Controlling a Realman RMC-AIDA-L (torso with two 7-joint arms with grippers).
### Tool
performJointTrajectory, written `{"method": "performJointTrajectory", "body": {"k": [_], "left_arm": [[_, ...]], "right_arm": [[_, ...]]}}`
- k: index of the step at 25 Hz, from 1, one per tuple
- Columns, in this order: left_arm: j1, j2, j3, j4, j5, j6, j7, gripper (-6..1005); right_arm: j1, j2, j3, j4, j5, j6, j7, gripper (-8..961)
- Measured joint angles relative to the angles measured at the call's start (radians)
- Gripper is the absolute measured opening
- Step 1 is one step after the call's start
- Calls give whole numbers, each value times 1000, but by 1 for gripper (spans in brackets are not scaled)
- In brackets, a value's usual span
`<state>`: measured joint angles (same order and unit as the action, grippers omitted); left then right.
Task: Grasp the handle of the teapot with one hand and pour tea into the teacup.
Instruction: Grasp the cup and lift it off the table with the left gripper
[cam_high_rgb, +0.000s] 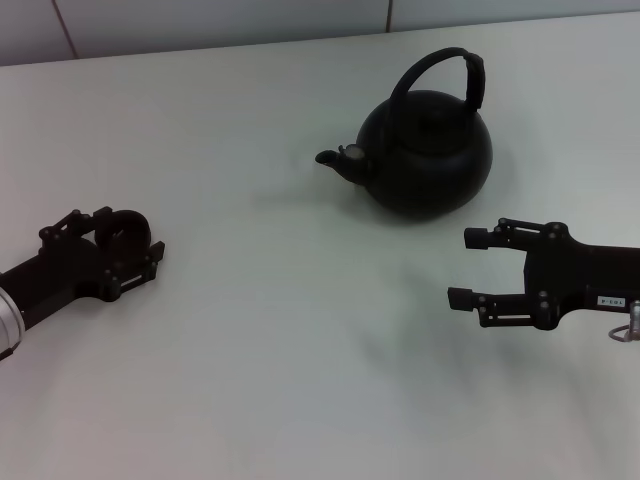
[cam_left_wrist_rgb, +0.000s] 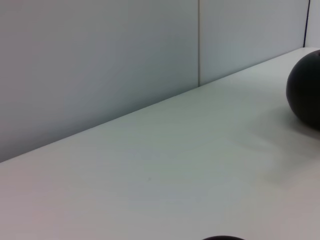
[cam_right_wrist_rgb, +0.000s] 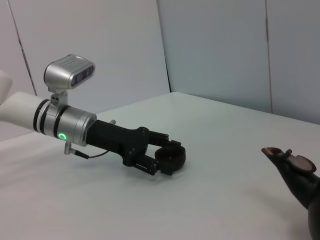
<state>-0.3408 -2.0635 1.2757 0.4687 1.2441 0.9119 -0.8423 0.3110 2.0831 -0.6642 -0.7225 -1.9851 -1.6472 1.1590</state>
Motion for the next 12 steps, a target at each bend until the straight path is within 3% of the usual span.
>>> {"method": "performJointTrajectory", "body": {"k": [2, 7, 12], "left_arm": [[-1, 0, 4, 4, 0, 0, 1, 848], [-6, 0, 9, 6, 0, -1, -1, 723], [-12, -1, 19, 7, 0, -1, -10, 702]], "right_arm": [[0, 0, 0, 0, 0, -1, 0, 825], [0, 0, 0, 0, 0, -2, 1, 824], [0, 0, 0, 0, 0, -2, 1, 824]]}}
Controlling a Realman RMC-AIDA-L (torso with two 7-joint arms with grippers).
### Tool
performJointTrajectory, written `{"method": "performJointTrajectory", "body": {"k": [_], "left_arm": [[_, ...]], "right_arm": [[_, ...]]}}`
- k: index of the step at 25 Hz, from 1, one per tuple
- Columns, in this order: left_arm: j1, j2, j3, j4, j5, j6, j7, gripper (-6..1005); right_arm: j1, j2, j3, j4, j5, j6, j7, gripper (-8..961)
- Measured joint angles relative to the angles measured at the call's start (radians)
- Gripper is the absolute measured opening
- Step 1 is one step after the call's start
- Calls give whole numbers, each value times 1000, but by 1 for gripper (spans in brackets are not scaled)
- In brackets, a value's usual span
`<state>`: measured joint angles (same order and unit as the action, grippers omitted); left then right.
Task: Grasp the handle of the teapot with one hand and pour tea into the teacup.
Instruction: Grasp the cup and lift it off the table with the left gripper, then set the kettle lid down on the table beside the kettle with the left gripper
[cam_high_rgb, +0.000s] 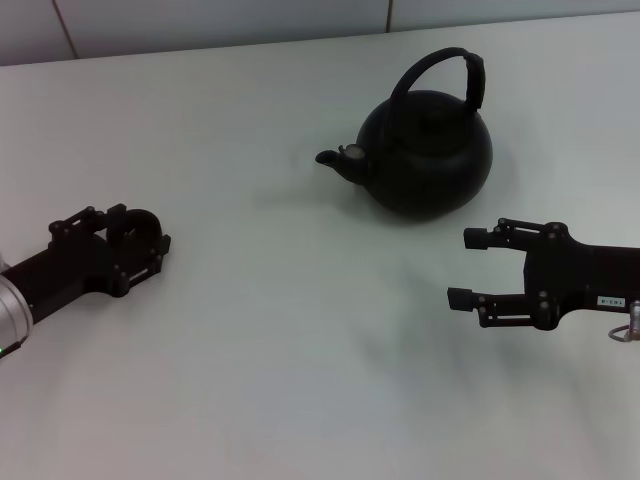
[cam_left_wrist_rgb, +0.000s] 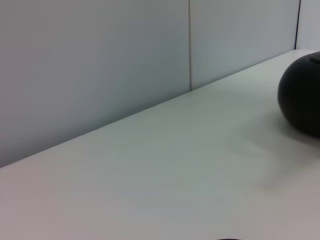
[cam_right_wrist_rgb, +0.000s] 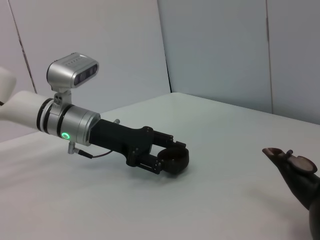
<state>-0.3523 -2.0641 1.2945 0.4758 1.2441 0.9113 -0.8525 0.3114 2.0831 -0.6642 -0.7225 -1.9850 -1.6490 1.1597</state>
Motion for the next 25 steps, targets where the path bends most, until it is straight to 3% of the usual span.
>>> {"method": "performJointTrajectory", "body": {"k": [4, 10, 17, 25], "left_arm": [[-18, -5, 27, 3, -2, 14, -14, 685], [-119, -16, 128, -9, -16, 2, -31, 685], [-182, -17, 184, -27, -61, -26, -40, 686], [-209, -16, 213, -57, -64, -78, -40, 694]], "right_arm": [[0, 0, -1, 0, 0, 0, 0, 824], [4, 0, -2, 0, 0, -3, 0, 825], [6, 0, -2, -6, 3, -13, 0, 824], [8, 2, -2, -8, 5, -16, 0, 824]]}}
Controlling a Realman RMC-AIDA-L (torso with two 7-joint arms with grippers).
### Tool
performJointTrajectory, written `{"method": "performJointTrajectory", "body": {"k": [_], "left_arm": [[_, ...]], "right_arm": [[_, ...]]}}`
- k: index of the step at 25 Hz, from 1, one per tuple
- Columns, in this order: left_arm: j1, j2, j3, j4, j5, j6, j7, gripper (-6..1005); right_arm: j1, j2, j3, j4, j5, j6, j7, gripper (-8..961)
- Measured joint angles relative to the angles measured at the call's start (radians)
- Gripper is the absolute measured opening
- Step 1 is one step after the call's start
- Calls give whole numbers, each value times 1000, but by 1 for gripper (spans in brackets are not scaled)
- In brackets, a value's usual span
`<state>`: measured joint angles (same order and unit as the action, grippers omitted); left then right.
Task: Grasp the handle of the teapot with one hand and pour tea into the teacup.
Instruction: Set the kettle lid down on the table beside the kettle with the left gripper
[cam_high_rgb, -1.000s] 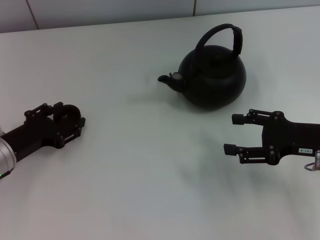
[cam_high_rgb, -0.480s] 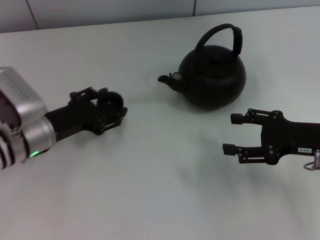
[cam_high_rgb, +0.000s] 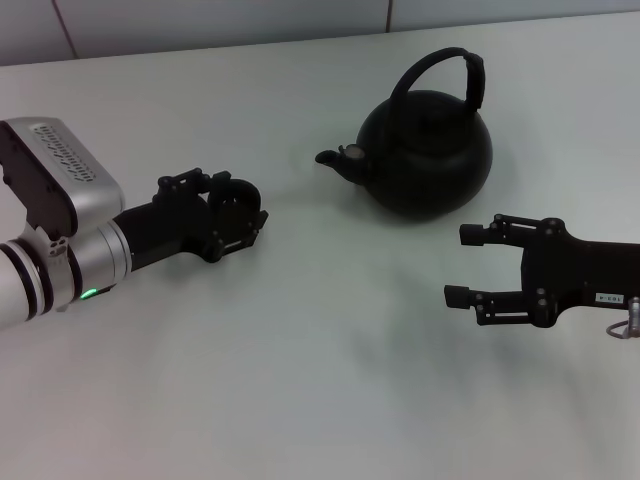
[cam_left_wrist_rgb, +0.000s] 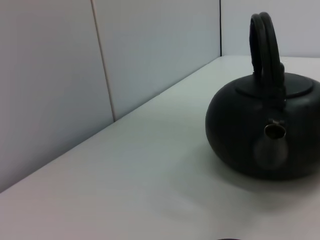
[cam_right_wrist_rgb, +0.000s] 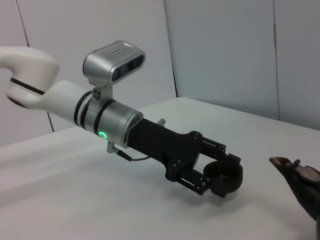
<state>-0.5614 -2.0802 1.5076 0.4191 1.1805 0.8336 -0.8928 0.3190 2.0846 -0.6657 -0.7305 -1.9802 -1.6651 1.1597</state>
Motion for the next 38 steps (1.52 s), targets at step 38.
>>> {"method": "performJointTrajectory", "body": {"k": [38], "left_arm": [[7, 0, 22, -16, -4, -11, -27, 755]], "right_arm": [[5, 0, 0, -3, -5, 1, 2, 825]]}}
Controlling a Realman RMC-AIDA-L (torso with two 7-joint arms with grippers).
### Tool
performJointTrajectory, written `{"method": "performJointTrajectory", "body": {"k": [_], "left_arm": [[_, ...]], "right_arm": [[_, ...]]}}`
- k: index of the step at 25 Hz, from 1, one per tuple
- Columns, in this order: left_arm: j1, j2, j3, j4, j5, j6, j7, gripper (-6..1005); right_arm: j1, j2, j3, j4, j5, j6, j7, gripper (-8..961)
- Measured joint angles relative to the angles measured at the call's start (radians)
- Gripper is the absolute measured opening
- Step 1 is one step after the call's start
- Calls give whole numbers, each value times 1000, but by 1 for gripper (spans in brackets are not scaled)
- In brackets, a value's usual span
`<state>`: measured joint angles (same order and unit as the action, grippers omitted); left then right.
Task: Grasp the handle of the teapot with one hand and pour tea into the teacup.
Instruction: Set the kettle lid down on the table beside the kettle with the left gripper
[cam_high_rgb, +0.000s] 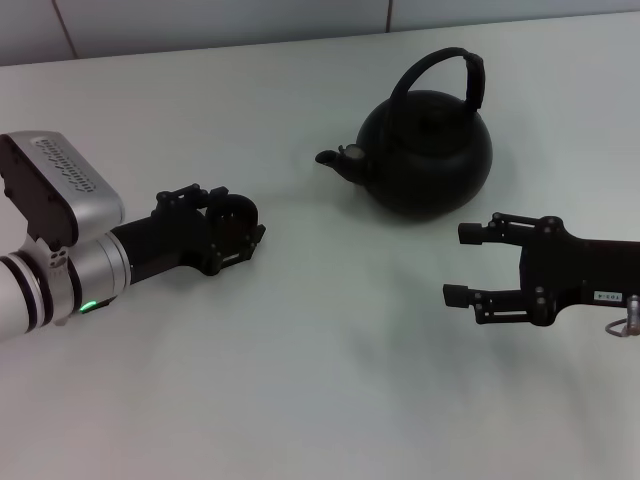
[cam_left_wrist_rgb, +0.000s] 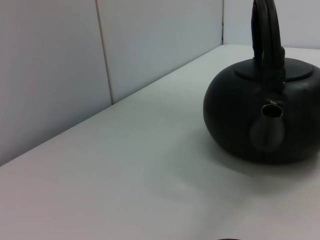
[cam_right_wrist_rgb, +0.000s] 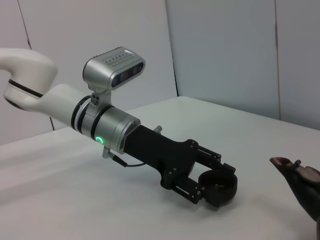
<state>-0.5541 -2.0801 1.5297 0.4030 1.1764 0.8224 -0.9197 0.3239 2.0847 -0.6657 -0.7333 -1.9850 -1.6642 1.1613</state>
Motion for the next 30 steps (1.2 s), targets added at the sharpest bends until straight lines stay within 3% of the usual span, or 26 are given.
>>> {"method": "performJointTrajectory", "body": {"k": [18, 25, 30], "left_arm": [[8, 0, 1, 0, 0, 5, 6, 785], [53, 7, -8, 59, 0, 73, 4, 792], [121, 13, -10, 125, 0, 79, 0, 792]], "right_arm": [[0, -1, 0, 0, 0, 0, 0, 824], [-5, -2, 2, -1, 6, -1, 0, 824], [-7, -2, 16, 5, 10, -8, -2, 825]]}}
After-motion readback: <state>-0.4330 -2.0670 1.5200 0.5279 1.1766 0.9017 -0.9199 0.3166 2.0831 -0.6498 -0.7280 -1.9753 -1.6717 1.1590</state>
